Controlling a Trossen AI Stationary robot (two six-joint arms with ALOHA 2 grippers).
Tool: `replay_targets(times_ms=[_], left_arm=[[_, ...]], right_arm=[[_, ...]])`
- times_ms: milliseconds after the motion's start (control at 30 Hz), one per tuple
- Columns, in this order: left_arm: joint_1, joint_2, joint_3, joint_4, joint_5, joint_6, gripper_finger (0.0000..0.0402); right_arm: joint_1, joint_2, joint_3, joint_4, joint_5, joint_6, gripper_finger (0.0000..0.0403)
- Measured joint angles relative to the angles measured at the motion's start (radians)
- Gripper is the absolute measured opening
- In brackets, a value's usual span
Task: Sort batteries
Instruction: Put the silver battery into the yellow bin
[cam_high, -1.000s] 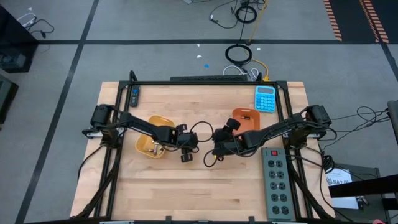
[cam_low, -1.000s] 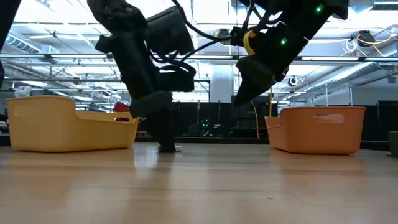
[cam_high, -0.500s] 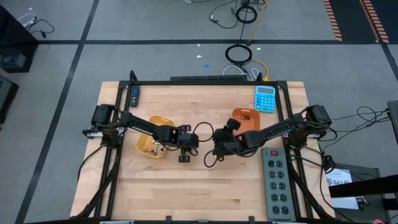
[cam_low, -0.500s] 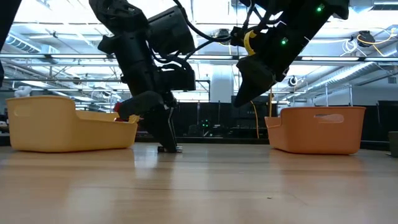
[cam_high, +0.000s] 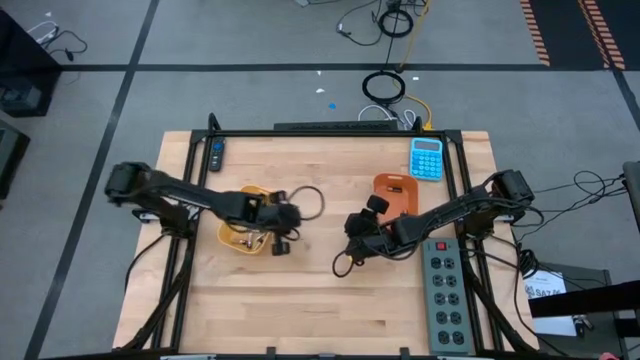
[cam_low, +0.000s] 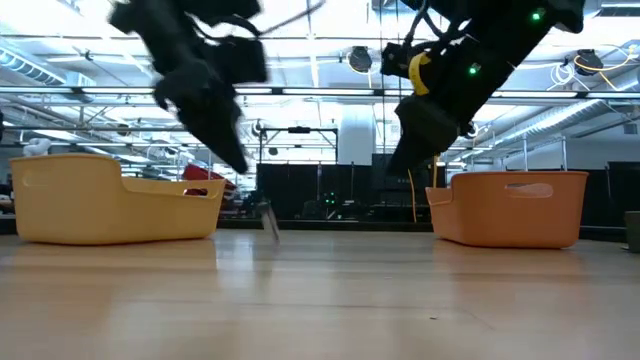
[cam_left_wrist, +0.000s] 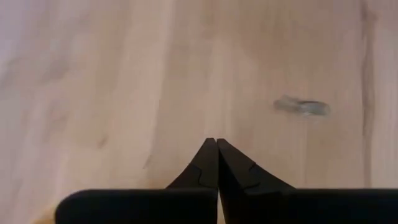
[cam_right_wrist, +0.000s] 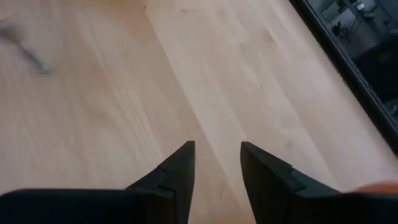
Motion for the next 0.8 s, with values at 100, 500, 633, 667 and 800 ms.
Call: replay_targets(times_ms=[100, 500, 633, 667, 800], left_arm=[[-0.005, -0.103, -0.064, -0.063, -0.072, -0.088, 0.0001], [-0.179, -0.182, -0.128, 0.017, -0.030, -0.217, 0.0095], [-0.198, -0.168, -0.128, 0.007, -0.107, -0.221, 0.0136], [-0.198, -0.167, -0.128, 0.007, -0.116, -0.221, 0.0140], [-0.185, -0.167, -0.128, 0.059, -0.169, -0.202, 0.0144]], right_arm=[[0.004, -0.009, -0.023, 0.006, 0.001, 0.030, 0.0103], [0.059, -0.012, -0.041, 0.367, -0.495, -0.162, 0.0115], [0.159, -0.004, -0.047, 0.353, -0.866, -0.050, 0.0130], [0.190, -0.004, -0.048, 0.314, -0.912, -0.001, 0.0128], [0.304, 0.020, -0.051, 0.339, -0.918, 0.112, 0.0093]])
